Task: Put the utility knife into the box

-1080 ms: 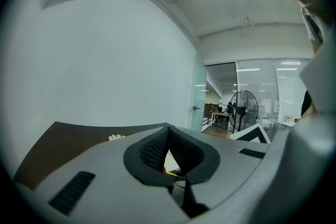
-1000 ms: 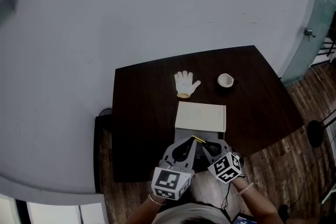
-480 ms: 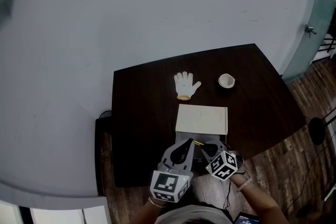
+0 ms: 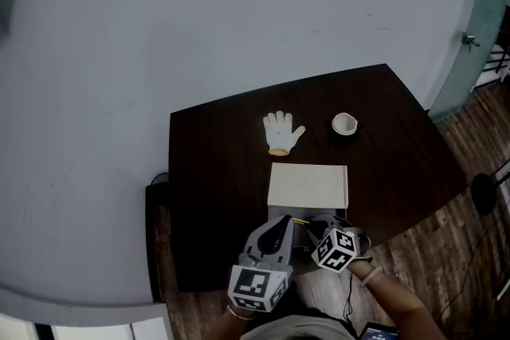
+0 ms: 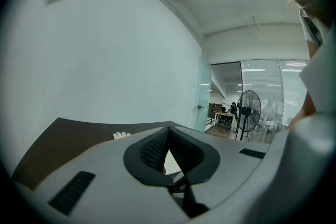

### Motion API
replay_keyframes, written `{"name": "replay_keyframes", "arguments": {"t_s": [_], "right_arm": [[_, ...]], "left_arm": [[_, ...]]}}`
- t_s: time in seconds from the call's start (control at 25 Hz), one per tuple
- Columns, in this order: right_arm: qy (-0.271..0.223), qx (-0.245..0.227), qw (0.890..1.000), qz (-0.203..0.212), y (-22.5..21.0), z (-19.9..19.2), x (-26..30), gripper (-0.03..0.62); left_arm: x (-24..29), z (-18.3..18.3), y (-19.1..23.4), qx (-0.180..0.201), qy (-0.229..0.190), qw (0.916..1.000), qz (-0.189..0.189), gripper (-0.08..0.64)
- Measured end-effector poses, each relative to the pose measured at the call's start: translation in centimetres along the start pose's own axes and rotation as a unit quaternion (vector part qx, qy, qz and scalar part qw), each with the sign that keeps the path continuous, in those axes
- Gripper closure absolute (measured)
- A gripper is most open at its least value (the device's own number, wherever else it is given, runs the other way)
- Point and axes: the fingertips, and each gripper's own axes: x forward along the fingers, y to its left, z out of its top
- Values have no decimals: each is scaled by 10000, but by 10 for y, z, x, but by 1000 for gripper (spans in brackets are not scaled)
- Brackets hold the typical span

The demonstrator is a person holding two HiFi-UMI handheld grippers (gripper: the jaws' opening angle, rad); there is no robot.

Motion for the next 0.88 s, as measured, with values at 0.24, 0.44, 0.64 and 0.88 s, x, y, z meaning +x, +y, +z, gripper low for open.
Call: {"name": "replay_keyframes", "arguments": {"t_s": [0.24, 0.44, 0.64, 0.88], "right_arm": [[281, -81, 9994, 198, 1, -8, 13, 531], [540, -209, 9978, 326, 4, -16, 22, 529], [758, -289, 9956, 471, 7, -20, 29, 531], [945, -318, 9933, 591, 11, -21, 33, 529]], "left_arm": [[3, -4, 7, -83, 25, 10000, 49, 541], [3, -9, 10, -132, 60, 9999, 54, 543], [3, -12, 14, -166, 66, 9998, 64, 541], [0, -15, 18, -217, 82, 9997, 88, 541]]}}
